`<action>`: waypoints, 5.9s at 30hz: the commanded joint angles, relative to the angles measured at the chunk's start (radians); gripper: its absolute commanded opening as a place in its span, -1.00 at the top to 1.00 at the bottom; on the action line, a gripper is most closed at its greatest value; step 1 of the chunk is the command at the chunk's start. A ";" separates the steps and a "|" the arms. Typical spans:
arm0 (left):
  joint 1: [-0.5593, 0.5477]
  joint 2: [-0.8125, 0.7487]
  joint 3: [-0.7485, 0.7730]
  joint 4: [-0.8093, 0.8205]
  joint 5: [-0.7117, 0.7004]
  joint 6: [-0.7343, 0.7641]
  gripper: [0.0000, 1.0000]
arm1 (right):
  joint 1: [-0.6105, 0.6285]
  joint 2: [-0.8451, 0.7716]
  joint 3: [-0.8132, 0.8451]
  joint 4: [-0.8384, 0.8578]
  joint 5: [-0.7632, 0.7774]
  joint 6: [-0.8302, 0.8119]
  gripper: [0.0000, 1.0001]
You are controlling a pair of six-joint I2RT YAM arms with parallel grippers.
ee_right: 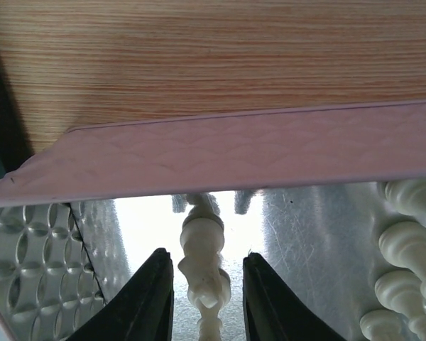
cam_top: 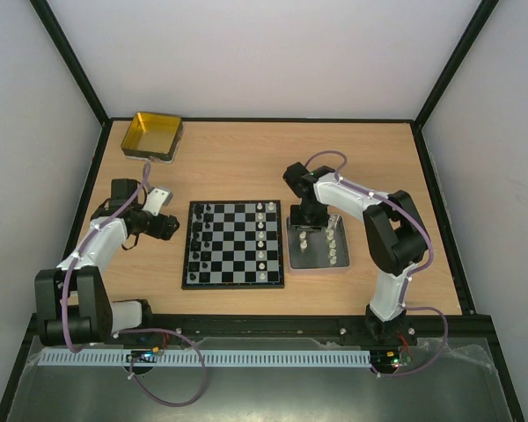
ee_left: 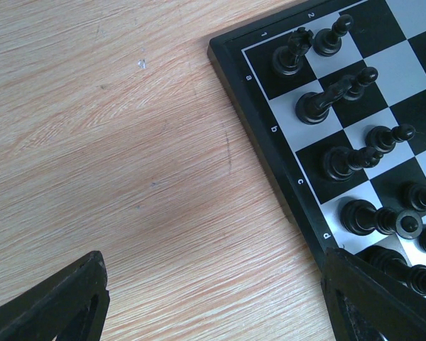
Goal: Set up the chess pieces on the board
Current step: Pick up the chess piece from the storage box, then place the chess piece on the chessboard.
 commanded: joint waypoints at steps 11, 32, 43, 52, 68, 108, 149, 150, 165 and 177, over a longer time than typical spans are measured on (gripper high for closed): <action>-0.002 -0.018 0.002 -0.010 0.015 0.005 -0.64 | -0.004 0.019 0.030 -0.007 0.016 -0.015 0.68; -0.002 -0.015 0.003 -0.005 0.018 0.001 -0.64 | -0.006 0.019 0.037 -0.012 0.024 -0.012 0.82; -0.002 -0.018 0.002 -0.007 0.018 0.000 -0.64 | -0.005 -0.005 -0.011 0.000 0.005 -0.020 0.66; -0.002 -0.021 0.003 -0.007 0.016 -0.001 -0.64 | -0.004 -0.004 -0.014 0.002 0.017 -0.019 0.95; -0.002 -0.012 0.005 -0.004 0.027 -0.001 -0.64 | 0.029 -0.033 0.131 -0.112 0.093 0.001 0.95; -0.003 -0.011 0.007 -0.008 0.029 -0.001 -0.64 | 0.139 0.273 0.516 -0.153 0.046 0.023 0.95; -0.003 -0.012 0.006 -0.005 0.027 -0.002 -0.64 | 0.139 0.352 0.570 -0.157 0.053 0.014 0.79; -0.003 -0.011 0.006 -0.005 0.025 -0.002 -0.64 | 0.139 0.350 0.569 -0.157 0.053 0.014 0.79; -0.003 -0.011 0.005 -0.006 0.027 -0.002 -0.65 | 0.139 0.344 0.549 -0.154 0.054 0.012 0.93; -0.003 -0.014 0.007 -0.005 0.026 -0.004 -0.65 | 0.138 0.306 0.512 -0.152 0.059 0.011 0.95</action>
